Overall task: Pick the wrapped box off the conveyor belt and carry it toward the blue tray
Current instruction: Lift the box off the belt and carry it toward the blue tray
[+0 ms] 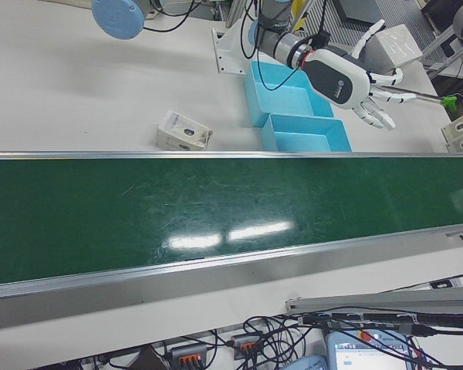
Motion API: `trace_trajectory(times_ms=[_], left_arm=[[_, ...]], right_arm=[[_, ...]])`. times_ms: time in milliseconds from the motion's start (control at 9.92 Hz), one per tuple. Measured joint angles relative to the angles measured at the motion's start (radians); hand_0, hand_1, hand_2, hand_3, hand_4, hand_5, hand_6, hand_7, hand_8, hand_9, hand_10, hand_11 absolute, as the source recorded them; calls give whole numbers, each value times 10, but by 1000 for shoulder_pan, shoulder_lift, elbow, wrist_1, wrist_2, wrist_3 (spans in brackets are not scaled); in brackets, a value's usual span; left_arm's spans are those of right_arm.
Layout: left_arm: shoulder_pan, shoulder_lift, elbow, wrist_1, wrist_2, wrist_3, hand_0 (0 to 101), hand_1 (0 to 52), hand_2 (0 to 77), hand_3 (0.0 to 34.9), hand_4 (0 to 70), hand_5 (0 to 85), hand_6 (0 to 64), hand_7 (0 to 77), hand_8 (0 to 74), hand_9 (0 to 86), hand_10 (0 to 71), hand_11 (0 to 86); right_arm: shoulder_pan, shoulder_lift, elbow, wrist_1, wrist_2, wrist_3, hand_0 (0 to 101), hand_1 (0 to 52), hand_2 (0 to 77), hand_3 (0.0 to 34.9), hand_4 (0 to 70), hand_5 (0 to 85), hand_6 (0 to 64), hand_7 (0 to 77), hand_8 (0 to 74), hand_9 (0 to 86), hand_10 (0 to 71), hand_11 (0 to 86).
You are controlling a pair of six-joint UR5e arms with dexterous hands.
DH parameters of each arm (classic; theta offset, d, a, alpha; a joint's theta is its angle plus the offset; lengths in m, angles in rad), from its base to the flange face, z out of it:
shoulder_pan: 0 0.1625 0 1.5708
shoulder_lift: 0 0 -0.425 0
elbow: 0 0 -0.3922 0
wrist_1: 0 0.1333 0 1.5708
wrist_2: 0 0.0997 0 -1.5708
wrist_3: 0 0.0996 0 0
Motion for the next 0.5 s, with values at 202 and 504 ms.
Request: trace_trajectory(times_ms=[202, 504], left_arm=[[0, 0, 0, 0, 0, 0, 0, 0, 5, 0, 0, 5, 0, 5, 5, 0, 5, 0], [0, 0, 0, 0, 0, 0, 0, 0, 11, 0, 0, 5, 0, 5, 5, 5, 5, 0]], right_arm=[[-1, -3, 3, 1, -2, 1, 367, 76, 175, 297, 240, 382, 33, 185, 5, 27, 87, 142], [-1, -11, 9, 0, -5, 1, 389, 60, 120, 300, 218, 60, 0, 125, 5, 16, 44, 65]])
